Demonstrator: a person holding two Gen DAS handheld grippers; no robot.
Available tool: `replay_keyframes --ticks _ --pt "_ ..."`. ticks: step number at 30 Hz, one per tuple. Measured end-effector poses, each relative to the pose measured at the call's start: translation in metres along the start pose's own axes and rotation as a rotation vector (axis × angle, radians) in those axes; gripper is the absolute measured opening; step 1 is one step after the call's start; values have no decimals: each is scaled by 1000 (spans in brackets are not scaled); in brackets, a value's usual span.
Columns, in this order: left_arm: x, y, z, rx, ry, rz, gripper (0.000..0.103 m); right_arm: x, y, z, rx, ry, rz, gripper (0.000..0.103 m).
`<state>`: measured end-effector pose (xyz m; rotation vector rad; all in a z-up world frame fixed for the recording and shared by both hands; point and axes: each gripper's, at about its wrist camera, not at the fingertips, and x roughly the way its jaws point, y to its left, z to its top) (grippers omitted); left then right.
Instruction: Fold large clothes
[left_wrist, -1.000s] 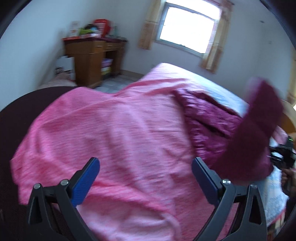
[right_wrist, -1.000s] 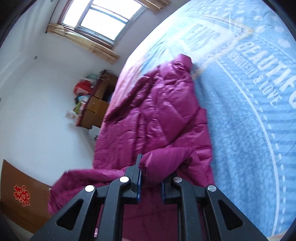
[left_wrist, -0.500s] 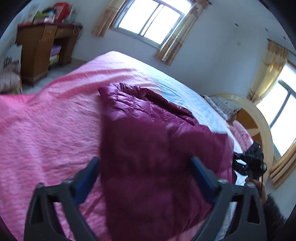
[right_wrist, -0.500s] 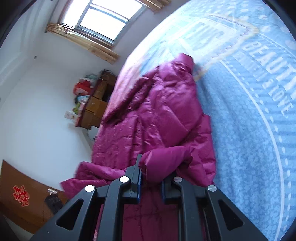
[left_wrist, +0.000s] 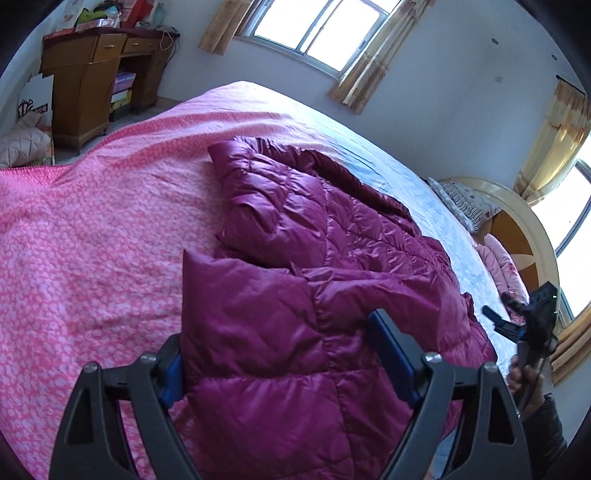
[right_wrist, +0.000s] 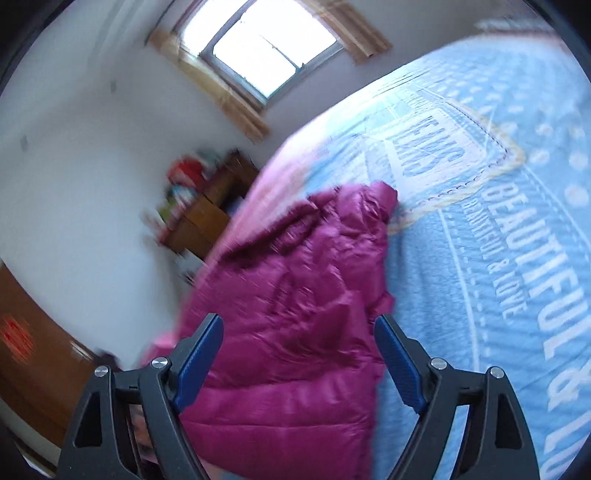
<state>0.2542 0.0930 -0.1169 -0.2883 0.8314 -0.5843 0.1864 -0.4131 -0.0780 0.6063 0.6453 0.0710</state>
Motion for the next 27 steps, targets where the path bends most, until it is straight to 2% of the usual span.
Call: replay_keyframes --ticks 3,4,5,6,7,8,9,10,11,14,20,23,27 --pt "2 -2 -1 23 2 3 86 28 12 -8 -132 70 -76 84" --pt "3 -6 -2 49 -8 16 82 37 18 -12 -182 98 -87 84" --pt "3 -9 -2 69 -18 23 72 44 22 -17 -225 114 -106 83" --pt "3 -13 -3 98 -29 33 67 50 29 -22 -286 122 -154 65" --pt "2 -18 -5 129 -36 44 57 56 34 -27 -338 136 -201 49" --pt "1 -21 -5 147 -42 48 44 59 35 -29 -349 148 -211 29" --pt "0 -24 -7 161 -49 51 35 58 34 -31 -340 142 -210 26" --pt "0 -26 -8 169 -53 55 19 55 34 -33 -326 127 -202 24" --pt "-1 -27 -9 173 -58 57 14 51 32 -34 -312 111 -197 20" --pt "-13 -30 -15 154 -111 45 11 30 37 -41 -299 53 -202 16" --pt "-42 -32 -12 80 -204 41 8 -24 70 -47 -358 -78 -246 15" --pt "-57 -40 3 72 -261 38 7 -47 87 -37 -371 -155 -245 15" --pt "-61 -51 41 64 -315 29 6 -61 106 -9 -385 -233 -240 15"
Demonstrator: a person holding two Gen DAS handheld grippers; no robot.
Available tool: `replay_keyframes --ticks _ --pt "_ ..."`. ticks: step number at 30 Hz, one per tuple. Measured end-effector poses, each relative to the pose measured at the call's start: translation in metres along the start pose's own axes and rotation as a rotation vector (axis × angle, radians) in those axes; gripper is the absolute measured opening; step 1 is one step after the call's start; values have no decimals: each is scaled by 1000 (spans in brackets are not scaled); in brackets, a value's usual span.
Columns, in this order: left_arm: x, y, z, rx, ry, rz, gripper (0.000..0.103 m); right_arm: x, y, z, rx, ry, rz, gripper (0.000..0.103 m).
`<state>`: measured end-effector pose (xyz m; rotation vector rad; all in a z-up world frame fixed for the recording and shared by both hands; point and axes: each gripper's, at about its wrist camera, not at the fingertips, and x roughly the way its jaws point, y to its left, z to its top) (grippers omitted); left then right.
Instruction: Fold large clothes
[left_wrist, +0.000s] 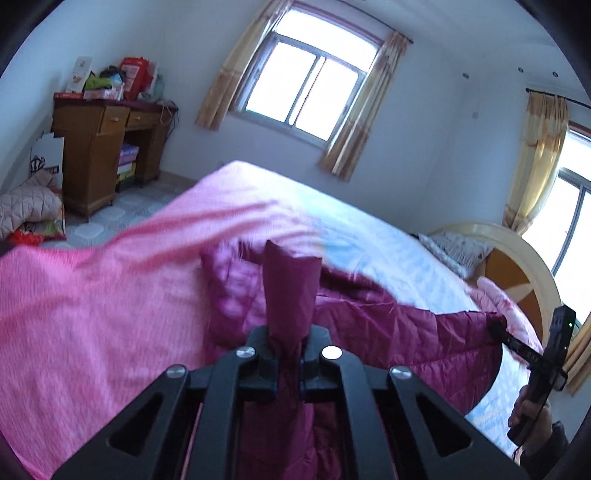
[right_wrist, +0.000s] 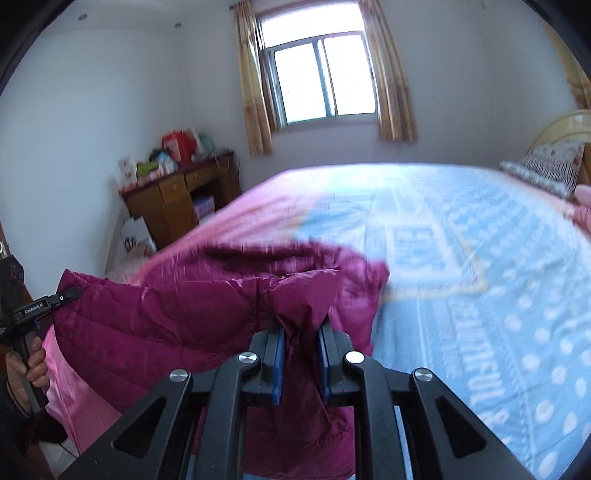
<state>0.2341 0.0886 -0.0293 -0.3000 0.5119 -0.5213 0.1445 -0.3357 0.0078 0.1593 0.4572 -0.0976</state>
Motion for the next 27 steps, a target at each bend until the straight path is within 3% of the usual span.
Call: replay_keyframes --ticks 5,9,12,18,23,27 --pt "31 -7 51 38 -40 59 6 25 3 52 -15 -49 -34 15" --pt "83 -11 94 27 -60 116 6 68 -3 99 -9 -74 -94 15" --pt "124 -14 105 41 -55 182 6 108 -6 113 5 -54 -143 15" --pt "218 -4 80 83 46 324 6 201 -34 92 94 48 -243 15" --pt "254 11 46 90 130 406 6 254 -50 51 93 150 -312 15" --pt "269 25 34 32 208 436 16 266 -54 37 108 185 -312 16"
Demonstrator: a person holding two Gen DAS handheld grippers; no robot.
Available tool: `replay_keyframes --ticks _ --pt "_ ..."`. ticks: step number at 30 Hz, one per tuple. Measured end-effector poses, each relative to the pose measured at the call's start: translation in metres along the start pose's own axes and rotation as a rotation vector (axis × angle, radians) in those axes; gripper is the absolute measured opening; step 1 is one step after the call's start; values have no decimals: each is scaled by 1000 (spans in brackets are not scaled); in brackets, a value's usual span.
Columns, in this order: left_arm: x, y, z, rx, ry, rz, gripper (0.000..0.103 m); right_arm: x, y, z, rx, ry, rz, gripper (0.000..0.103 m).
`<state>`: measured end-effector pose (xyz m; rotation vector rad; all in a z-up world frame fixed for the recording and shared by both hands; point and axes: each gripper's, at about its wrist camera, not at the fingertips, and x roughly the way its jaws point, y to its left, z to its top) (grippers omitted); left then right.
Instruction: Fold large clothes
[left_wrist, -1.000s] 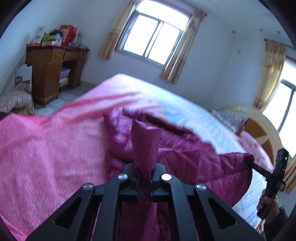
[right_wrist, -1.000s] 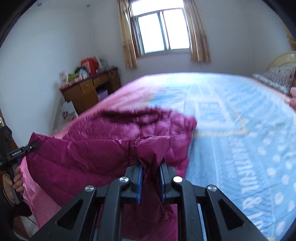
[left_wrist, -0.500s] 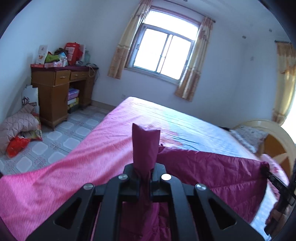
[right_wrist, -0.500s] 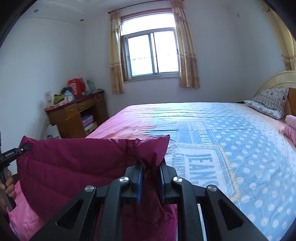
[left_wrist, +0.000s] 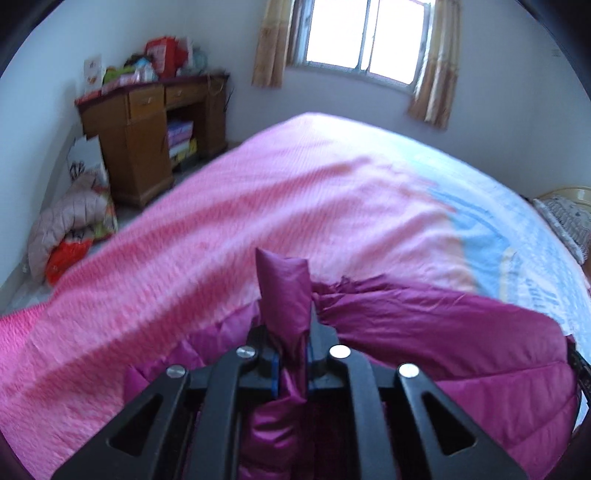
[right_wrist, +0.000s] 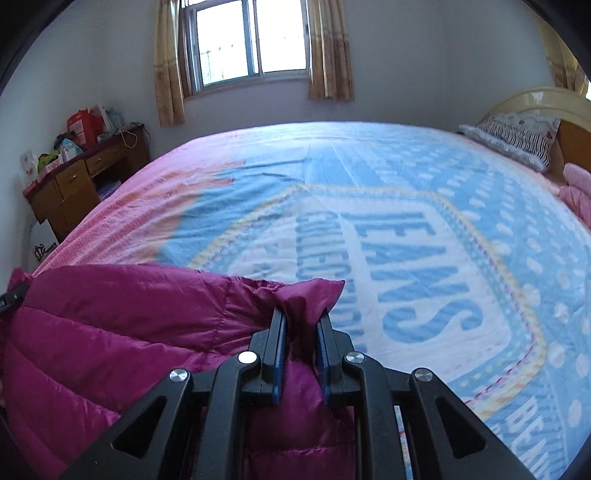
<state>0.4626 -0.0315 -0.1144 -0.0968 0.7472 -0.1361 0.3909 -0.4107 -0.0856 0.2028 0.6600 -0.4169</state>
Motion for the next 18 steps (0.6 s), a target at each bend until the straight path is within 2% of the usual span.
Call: replay_keyframes --ticks 4,6,10,13,15,17,18 --pt "13 5 -1 -47 84 -9 20 13 7 -2 -31 64 -9 16" --pt "13 -3 -1 -32 85 11 20 19 8 -3 -31 98 -8 18" --pt "15 -21 -3 49 87 110 21 24 3 -3 -12 114 0 21" --pt "16 -29 -4 97 85 164 21 25 0 -3 11 122 -17 33" --pt "15 -31 -5 114 82 186 21 27 -8 -2 47 137 4 41" --pt "15 -32 -6 126 79 203 21 27 -20 1 104 173 54 41" --pt "15 -32 -5 130 79 207 21 19 -26 5 127 169 23 41"
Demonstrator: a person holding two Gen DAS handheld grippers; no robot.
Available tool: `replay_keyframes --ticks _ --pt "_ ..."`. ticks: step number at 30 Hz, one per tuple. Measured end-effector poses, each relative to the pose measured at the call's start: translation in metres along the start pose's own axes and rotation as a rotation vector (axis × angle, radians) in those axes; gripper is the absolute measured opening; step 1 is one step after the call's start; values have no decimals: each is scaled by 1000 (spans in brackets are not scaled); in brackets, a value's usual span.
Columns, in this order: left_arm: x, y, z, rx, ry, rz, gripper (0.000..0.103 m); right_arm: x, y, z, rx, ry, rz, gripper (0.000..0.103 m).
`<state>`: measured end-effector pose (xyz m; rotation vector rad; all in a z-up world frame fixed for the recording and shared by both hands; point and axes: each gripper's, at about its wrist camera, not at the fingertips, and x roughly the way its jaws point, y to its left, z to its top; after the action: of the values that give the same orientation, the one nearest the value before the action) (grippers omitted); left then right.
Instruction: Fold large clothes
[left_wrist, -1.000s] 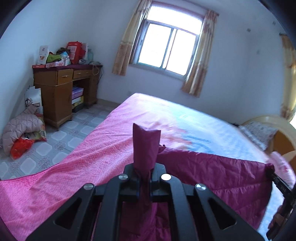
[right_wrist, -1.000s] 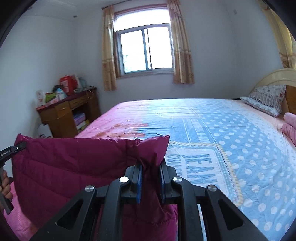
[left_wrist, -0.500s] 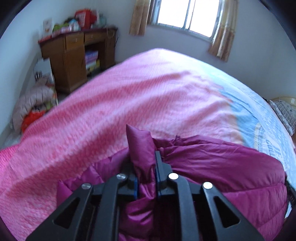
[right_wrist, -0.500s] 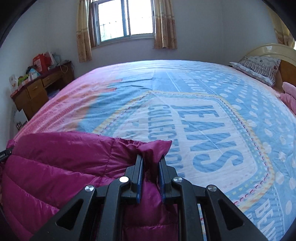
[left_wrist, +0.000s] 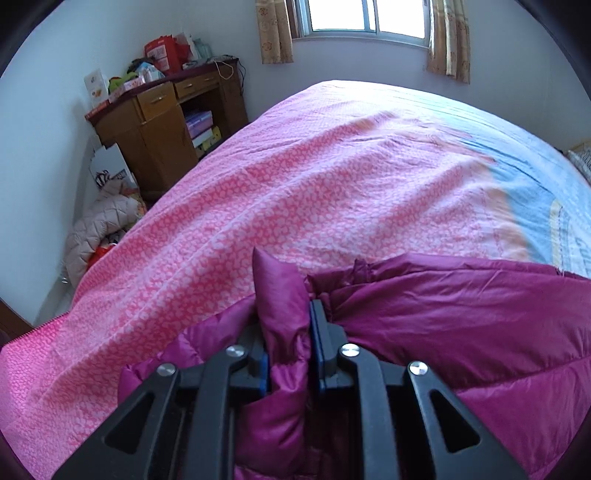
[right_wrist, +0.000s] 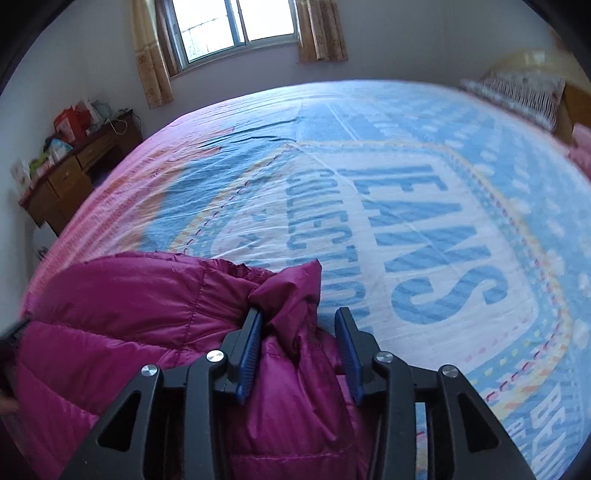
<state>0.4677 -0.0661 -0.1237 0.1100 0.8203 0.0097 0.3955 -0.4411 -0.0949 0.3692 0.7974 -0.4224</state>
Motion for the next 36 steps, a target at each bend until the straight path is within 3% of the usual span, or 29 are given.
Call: replay_keyframes --ticks 2,4,7,11,15,18,22,27,33,36 --pt "2 1 2 5 1 8 21 -42 1 -1 43 -139 -74 41" --pt "2 0 3 6 -1 11 21 -78 20 -1 16 -223 -10 41" --pt "1 0 2 10 -1 15 21 -96 71 -3 -73 -178 124 41" --pt "1 1 2 11 -2 17 21 -79 146 -13 -113 -60 279 41" --pt "1 2 3 14 -3 21 21 -37 191 -33 -186 -13 211 41" --pt "2 0 3 9 -3 16 21 -5 187 -45 -185 1 215 40" --pt "2 -1 4 13 -6 23 21 10 188 -47 -195 31 210 39" --pt "-1 -1 4 11 -9 18 22 18 177 -46 -147 46 268 40" --pt "-37 17 6 -37 -50 -69 23 23 179 -50 -145 41 267 40" --pt "-72 16 1 -27 -100 -87 40 23 180 -50 -147 40 263 40"
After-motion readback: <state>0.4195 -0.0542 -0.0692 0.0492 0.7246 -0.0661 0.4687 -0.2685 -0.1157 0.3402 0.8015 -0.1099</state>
